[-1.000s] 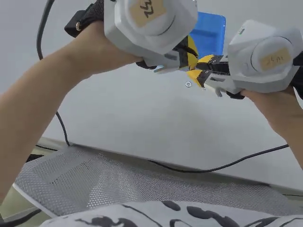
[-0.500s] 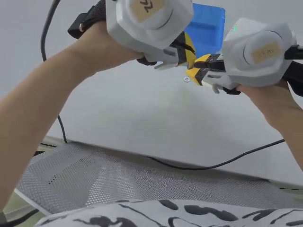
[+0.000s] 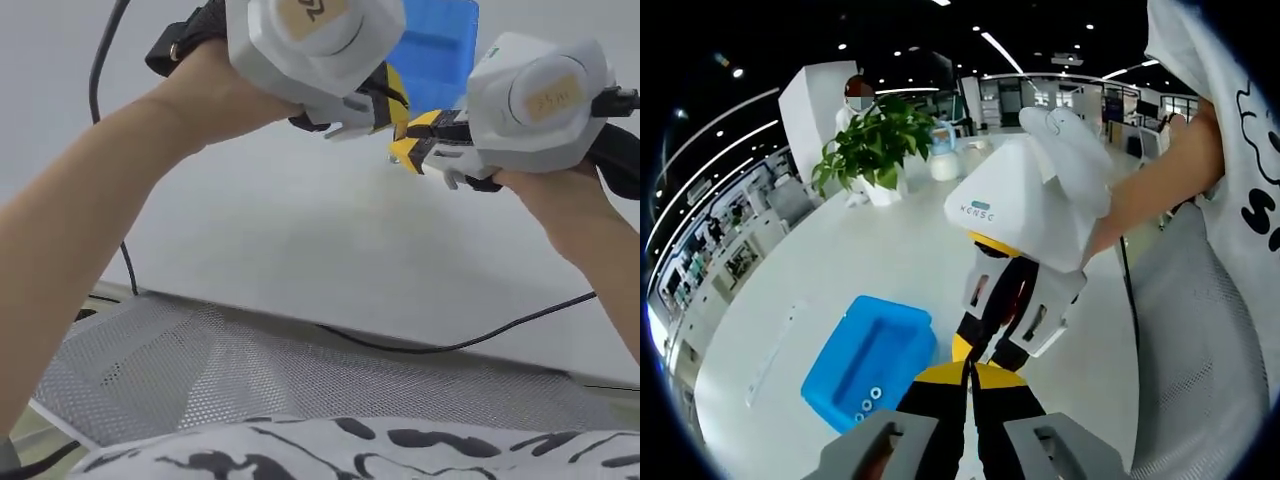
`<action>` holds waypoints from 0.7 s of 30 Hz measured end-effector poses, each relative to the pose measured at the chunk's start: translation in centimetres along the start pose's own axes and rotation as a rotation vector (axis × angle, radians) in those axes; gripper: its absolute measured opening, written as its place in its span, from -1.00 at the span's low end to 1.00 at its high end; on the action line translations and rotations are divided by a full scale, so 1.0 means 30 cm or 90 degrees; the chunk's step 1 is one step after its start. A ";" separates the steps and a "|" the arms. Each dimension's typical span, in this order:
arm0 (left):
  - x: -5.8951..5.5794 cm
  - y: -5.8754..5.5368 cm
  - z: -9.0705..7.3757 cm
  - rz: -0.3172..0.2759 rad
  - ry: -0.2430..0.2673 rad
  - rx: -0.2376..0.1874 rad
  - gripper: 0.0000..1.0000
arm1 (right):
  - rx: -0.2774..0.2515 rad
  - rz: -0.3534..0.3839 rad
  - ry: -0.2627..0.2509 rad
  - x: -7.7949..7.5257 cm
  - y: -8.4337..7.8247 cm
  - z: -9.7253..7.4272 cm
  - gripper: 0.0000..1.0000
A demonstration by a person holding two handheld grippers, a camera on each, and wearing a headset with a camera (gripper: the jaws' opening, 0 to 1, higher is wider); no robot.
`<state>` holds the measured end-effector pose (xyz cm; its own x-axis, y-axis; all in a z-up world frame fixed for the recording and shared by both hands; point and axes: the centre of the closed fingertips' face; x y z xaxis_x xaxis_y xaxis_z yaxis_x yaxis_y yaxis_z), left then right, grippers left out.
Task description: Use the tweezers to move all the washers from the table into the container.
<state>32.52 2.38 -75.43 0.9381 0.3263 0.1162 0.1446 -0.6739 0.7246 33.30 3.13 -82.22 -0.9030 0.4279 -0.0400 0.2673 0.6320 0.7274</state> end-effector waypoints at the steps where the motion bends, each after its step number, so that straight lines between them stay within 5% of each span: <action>1: -0.003 0.004 0.000 0.000 -0.001 -0.001 -1.00 | 0.001 -0.002 -0.001 -0.001 -0.002 0.001 -0.86; 21: -0.053 0.043 0.007 0.020 -0.013 0.007 -1.00 | 0.013 -0.011 -0.016 0.007 -0.015 -0.021 -0.90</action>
<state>31.29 0.84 -74.82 0.9484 0.2913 0.1252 0.1179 -0.6906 0.7135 32.79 2.54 -82.12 -0.8991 0.4322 -0.0697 0.2588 0.6530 0.7118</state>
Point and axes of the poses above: the centre of the closed fingertips' face, and the gripper's own axes: z roughly forward along the fingers, x roughly to its left, y roughly out of its top, and after that the axes turned 3 degrees about -y, right-handed
